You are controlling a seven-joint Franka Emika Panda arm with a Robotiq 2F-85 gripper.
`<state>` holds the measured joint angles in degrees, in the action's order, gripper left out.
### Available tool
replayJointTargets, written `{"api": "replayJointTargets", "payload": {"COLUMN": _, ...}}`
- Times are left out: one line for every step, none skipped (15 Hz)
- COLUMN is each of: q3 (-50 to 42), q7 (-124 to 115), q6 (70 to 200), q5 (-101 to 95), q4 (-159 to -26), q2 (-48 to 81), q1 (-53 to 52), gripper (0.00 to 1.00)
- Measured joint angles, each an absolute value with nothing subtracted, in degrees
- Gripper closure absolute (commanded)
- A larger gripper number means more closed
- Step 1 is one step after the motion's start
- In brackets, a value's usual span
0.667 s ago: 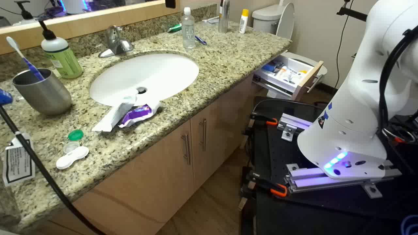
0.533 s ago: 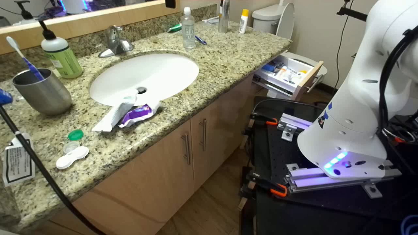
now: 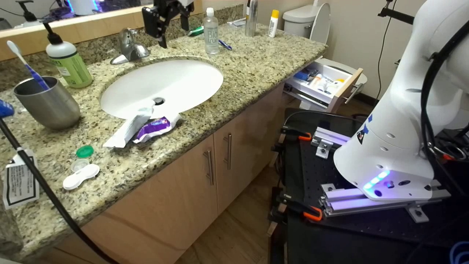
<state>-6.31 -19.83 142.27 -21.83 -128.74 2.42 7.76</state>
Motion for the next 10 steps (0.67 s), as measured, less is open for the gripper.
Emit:
{"api": "replayJointTargets", "payload": {"q3": -6.7, "q7": -24.4, "q6": 145.5, "q5": -25.3, "q4": -126.1, "q2": 6.3, "q1": 7.7, "gripper": 0.0}}
{"api": "replayJointTargets", "payload": {"q3": -7.4, "q7": -28.9, "q6": 147.7, "q5": -28.6, "q4": -122.9, "q2": 9.9, "q1": 7.5, "gripper": 0.0}}
{"api": "replayJointTargets", "payload": {"q3": -8.7, "q7": -32.7, "q6": 149.2, "q5": -31.2, "q4": -119.3, "q2": 13.2, "q1": 6.8, "gripper": 0.0}}
{"api": "replayJointTargets", "payload": {"q3": -10.4, "q7": -36.0, "q6": 149.9, "q5": -33.2, "q4": -115.4, "q2": 16.1, "q1": 5.7, "gripper": 0.0}}
{"api": "replayJointTargets", "payload": {"q3": -12.1, "q7": -39.3, "q6": 149.9, "q5": -34.7, "q4": -111.7, "q2": 18.3, "q1": 4.4, "gripper": 0.0}}
{"api": "replayJointTargets", "payload": {"q3": -13.3, "q7": -41.5, "q6": 149.7, "q5": -35.0, "q4": -108.5, "q2": 19.9, "q1": 3.2, "gripper": 0.0}}
{"api": "replayJointTargets", "payload": {"q3": -13.8, "q7": -41.7, "q6": 149.7, "q5": -34.7, "q4": -107.0, "q2": 20.6, "q1": 2.6, "gripper": 0.0}}
{"api": "replayJointTargets", "payload": {"q3": -13.8, "q7": -41.7, "q6": 149.7, "q5": -34.6, "q4": -107.1, "q2": 20.6, "q1": 2.4, "gripper": 0.0}}
{"api": "replayJointTargets", "payload": {"q3": -13.8, "q7": -41.7, "q6": 149.7, "q5": -34.6, "q4": -107.3, "q2": 20.6, "q1": 2.4, "gripper": 0.0}}
{"api": "replayJointTargets", "payload": {"q3": -14.0, "q7": -41.7, "q6": 149.7, "q5": -34.6, "q4": -107.5, "q2": 20.6, "q1": 2.4, "gripper": 0.0}}
